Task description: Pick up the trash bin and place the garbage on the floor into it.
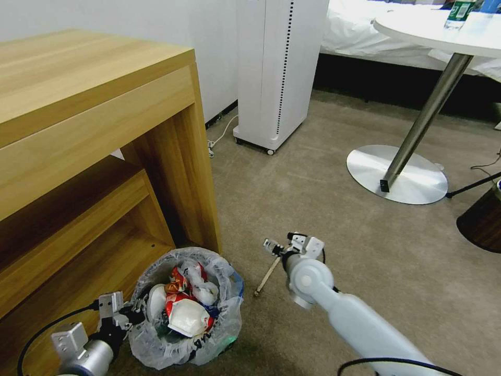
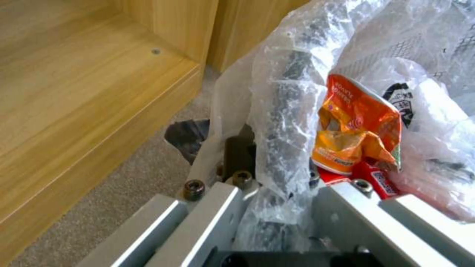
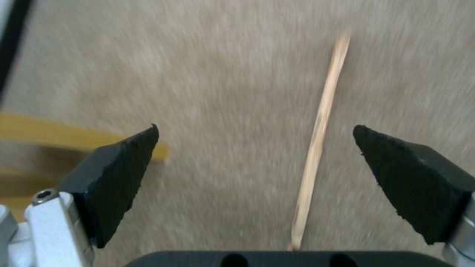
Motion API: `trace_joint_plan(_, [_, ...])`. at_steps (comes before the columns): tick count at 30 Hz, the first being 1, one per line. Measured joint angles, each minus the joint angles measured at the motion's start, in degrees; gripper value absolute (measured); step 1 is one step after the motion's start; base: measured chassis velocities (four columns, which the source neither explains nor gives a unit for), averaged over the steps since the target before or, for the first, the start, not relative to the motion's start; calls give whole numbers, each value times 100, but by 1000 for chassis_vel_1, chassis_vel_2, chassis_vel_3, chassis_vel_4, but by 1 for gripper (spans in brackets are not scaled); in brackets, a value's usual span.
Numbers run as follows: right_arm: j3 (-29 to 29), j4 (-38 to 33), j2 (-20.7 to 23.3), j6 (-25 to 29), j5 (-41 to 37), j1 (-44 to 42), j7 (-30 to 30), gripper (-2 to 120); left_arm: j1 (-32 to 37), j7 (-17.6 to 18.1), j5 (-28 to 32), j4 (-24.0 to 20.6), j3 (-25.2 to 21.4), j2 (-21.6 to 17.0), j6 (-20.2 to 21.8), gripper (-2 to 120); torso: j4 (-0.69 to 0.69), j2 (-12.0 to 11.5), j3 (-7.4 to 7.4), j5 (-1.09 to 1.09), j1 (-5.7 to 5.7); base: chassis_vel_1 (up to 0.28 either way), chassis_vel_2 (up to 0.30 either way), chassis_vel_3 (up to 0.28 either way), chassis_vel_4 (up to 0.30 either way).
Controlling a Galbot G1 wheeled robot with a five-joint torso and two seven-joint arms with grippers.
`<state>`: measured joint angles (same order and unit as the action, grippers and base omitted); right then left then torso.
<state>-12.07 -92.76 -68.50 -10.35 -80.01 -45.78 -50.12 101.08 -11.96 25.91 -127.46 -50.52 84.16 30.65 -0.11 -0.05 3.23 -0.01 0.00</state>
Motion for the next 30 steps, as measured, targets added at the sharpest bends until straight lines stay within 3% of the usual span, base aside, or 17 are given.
trace_joint_plan(7, [-93, 1140, -669, 8, 284, 33, 30, 100, -111, 6, -8, 118, 20, 29, -1, 1, 0, 0, 0, 1, 0, 0, 0, 0, 0])
trace_joint_plan(30, [-15, 2441, -1156, 111, 994, 148, 392, 97, -174, 10, -24, 178, 52, 64, -39, 1, -1, 0, 1, 1, 0, 0, 0, 0, 0])
